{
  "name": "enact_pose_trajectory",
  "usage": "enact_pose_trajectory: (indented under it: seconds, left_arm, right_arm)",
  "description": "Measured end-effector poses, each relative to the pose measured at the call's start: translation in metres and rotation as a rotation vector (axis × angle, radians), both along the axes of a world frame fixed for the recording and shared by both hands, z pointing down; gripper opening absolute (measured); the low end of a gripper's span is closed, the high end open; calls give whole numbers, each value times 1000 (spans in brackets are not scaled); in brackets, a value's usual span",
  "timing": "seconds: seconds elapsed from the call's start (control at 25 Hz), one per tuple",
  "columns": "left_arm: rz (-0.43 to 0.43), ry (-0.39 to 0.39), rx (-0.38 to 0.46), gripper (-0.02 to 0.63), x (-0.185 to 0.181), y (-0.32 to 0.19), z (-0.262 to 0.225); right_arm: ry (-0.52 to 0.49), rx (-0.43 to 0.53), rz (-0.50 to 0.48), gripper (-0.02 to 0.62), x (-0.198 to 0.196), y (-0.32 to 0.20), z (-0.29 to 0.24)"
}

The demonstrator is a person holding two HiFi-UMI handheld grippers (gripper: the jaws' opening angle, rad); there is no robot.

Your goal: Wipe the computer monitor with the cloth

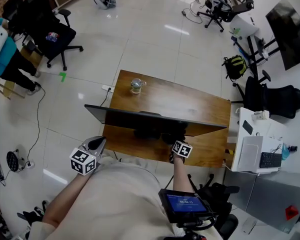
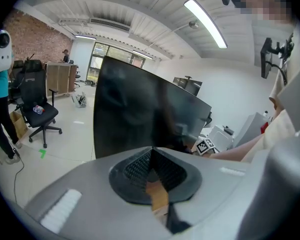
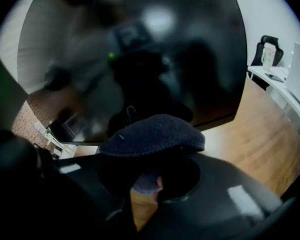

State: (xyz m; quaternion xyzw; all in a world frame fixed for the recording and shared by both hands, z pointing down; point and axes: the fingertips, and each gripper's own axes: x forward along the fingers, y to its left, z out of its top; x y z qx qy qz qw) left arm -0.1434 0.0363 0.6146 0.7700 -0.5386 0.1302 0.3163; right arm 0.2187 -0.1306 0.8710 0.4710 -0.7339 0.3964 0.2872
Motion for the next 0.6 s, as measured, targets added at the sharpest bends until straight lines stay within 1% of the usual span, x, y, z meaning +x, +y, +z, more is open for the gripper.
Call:
enact_pose_trajectory:
  seconds: [0.2, 0.36, 0.6]
  left_arm:
    - [-16, -6, 3, 0, -26, 4, -4]
    - [-16, -7, 3, 0, -39, 8, -4]
    - [-22, -2, 2, 0, -53, 18, -3]
  right_arm:
    - [-16, -2, -57, 83, -28, 9, -1]
    - [-26, -8, -42, 83, -45, 13, 1]
    - [-22, -12, -48, 83, -68, 21, 1]
